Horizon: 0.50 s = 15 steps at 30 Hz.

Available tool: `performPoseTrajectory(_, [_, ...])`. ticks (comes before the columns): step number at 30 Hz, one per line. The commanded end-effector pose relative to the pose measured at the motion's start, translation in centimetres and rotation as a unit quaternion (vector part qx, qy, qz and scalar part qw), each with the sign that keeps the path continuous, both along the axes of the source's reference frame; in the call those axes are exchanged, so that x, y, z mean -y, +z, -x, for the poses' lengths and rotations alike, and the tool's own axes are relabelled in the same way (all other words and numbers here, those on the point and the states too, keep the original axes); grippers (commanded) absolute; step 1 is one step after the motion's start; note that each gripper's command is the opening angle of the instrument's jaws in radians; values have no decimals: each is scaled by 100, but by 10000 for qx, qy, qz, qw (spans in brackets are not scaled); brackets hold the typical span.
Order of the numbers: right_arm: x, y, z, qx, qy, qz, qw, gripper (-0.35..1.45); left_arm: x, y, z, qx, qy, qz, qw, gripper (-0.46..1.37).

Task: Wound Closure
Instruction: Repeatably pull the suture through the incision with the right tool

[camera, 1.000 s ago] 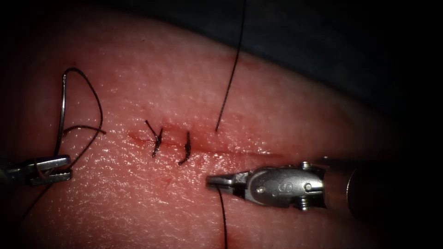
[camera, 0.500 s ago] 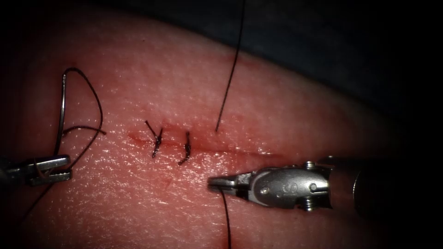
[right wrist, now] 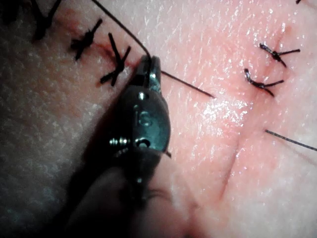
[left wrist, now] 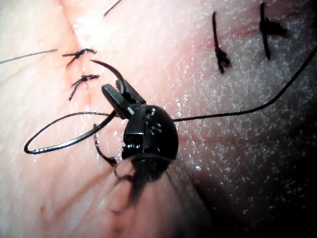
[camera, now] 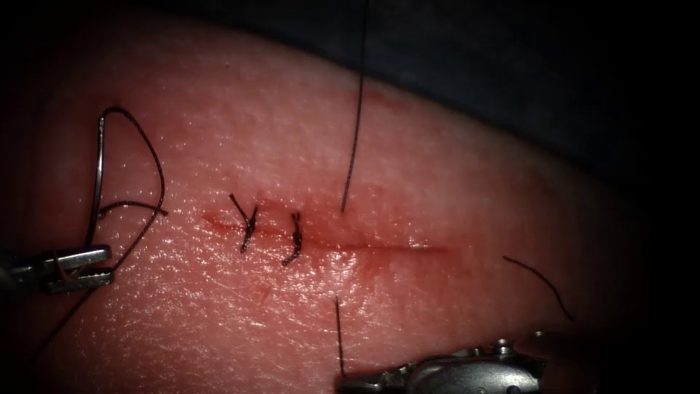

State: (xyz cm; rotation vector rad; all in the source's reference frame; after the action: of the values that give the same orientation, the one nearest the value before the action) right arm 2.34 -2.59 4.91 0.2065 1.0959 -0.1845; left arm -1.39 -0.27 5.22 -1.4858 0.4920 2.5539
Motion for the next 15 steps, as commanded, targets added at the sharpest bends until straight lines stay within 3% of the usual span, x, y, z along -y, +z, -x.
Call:
performPoseTrajectory(1, [3, -3, 0, 13, -29, 3, 10000, -35, 0, 0, 0, -1, 26, -17, 10000, -35])
performPoseTrajectory(15, [67, -40, -1, 40, -669, -261, 9974, -35, 1, 0, -1, 1, 31, -17, 10000, -35])
